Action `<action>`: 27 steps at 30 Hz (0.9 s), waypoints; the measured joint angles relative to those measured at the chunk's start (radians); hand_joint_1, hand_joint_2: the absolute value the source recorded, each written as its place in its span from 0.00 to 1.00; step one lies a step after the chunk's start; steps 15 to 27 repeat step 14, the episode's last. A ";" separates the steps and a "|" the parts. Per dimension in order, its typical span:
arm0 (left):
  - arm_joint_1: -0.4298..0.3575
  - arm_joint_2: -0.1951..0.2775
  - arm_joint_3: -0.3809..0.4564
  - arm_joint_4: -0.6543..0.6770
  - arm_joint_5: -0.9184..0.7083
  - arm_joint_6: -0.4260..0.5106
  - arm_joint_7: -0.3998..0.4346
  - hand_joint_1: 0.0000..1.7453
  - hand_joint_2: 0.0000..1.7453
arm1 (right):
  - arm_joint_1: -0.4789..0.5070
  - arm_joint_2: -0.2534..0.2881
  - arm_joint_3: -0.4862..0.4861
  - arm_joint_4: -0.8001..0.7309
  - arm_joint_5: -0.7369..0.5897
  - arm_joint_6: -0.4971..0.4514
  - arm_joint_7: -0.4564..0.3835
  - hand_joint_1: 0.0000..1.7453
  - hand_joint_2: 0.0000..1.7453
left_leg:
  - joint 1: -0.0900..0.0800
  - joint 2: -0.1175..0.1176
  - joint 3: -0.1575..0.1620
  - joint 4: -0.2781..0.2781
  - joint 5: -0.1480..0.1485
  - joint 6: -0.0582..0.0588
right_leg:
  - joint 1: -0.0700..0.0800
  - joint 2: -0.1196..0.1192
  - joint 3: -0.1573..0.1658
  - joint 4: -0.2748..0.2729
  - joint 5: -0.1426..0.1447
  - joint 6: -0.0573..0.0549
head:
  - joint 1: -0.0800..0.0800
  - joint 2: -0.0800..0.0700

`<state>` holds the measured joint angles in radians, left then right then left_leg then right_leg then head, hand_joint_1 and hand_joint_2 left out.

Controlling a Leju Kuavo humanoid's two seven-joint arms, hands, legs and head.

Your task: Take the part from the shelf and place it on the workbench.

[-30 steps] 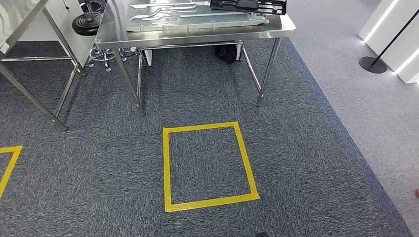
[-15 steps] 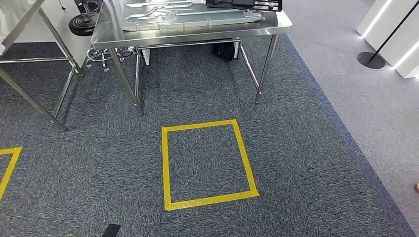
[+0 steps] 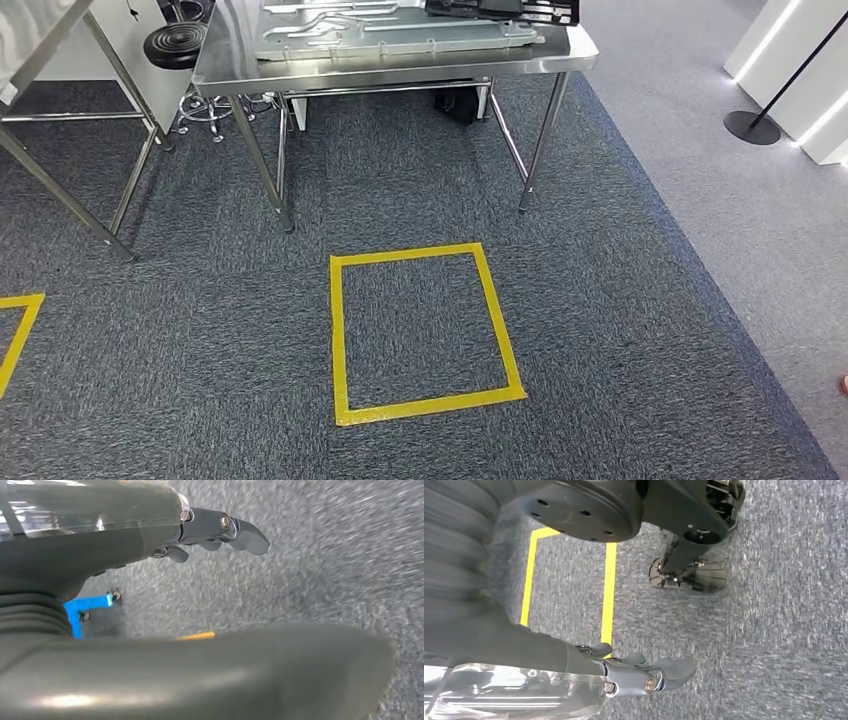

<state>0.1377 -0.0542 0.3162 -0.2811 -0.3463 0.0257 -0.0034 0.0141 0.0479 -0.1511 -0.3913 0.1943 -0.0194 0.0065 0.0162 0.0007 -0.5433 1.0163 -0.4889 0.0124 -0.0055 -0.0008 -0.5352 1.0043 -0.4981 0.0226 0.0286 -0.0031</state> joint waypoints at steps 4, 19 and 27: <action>-0.012 0.011 -0.075 -0.036 0.093 -0.005 0.000 0.00 0.00 | 0.049 -0.009 0.031 0.008 -0.055 0.003 -0.003 0.00 1.00 | 0.001 0.004 -0.007 -0.007 0.008 0.021 | -0.006 0.001 -0.088 0.195 -0.114 0.018 | 0.000 0.000; -0.092 0.025 -0.198 -0.185 0.243 -0.015 0.000 0.00 0.67 | 0.111 -0.022 0.067 0.086 -0.145 0.017 -0.018 0.00 1.00 | -0.007 0.022 -0.008 -0.006 0.012 -0.002 | 0.010 -0.007 0.032 -0.014 -0.016 -0.016 | 0.000 0.000; -0.092 0.025 -0.198 -0.185 0.243 -0.015 0.000 0.00 0.67 | 0.111 -0.022 0.067 0.086 -0.145 0.017 -0.018 0.00 1.00 | -0.007 0.022 -0.008 -0.006 0.012 -0.002 | 0.010 -0.007 0.032 -0.014 -0.016 -0.016 | 0.000 0.000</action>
